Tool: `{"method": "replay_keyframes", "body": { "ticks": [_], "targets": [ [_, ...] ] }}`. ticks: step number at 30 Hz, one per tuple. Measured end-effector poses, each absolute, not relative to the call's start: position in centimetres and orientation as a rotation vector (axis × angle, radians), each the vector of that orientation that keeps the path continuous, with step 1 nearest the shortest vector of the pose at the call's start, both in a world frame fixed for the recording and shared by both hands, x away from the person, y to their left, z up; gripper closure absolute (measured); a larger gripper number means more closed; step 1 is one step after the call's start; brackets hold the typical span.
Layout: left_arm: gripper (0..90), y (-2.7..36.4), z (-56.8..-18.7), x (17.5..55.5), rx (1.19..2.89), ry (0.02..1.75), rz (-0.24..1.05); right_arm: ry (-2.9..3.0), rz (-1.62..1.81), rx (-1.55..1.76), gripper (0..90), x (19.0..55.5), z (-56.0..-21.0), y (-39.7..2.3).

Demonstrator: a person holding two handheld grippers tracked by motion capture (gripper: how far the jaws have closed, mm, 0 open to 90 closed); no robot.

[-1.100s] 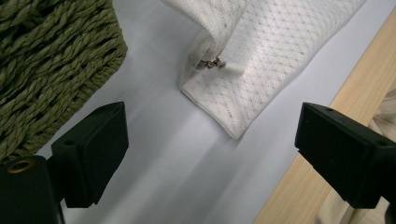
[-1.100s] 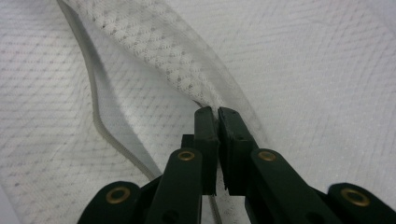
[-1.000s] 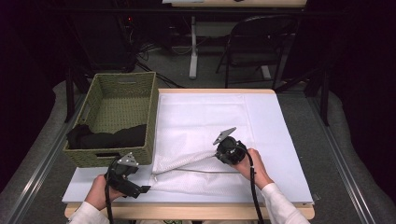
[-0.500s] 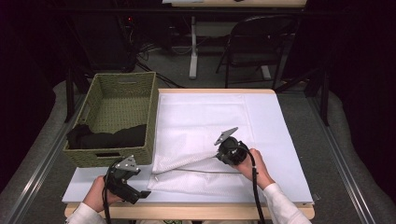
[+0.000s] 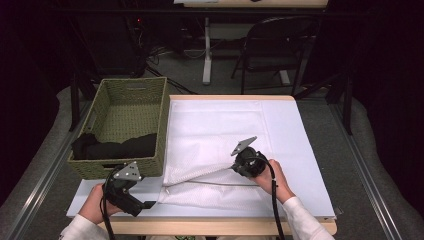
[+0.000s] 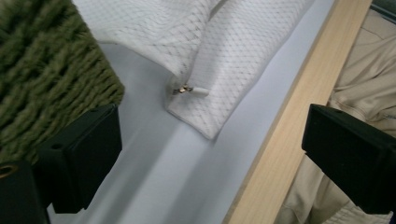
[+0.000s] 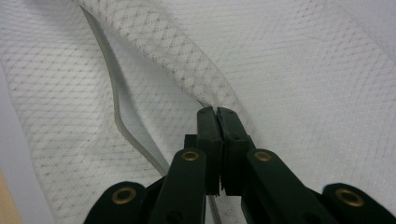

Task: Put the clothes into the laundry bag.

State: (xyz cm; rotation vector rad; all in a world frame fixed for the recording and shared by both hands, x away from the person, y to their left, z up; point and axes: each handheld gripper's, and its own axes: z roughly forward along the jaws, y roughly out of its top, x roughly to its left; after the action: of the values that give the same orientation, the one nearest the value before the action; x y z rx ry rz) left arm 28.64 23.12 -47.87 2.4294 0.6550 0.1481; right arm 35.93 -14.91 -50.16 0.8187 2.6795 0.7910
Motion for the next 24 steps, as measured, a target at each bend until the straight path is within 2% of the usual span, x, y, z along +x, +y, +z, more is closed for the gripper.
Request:
{"method": "replay_keyframes", "body": {
  "ticks": [18,24],
  "targets": [
    [2.9,25.1,-43.4,31.3,2.481,0.655,0.191,2.674,0.788,0.814,89.0,35.8,-50.0,-14.9],
    [2.3,25.7,-41.8,32.6,2.534,0.640,0.249,2.669,0.783,0.813,89.1,35.8,-49.9,-14.9]
  ]
}}
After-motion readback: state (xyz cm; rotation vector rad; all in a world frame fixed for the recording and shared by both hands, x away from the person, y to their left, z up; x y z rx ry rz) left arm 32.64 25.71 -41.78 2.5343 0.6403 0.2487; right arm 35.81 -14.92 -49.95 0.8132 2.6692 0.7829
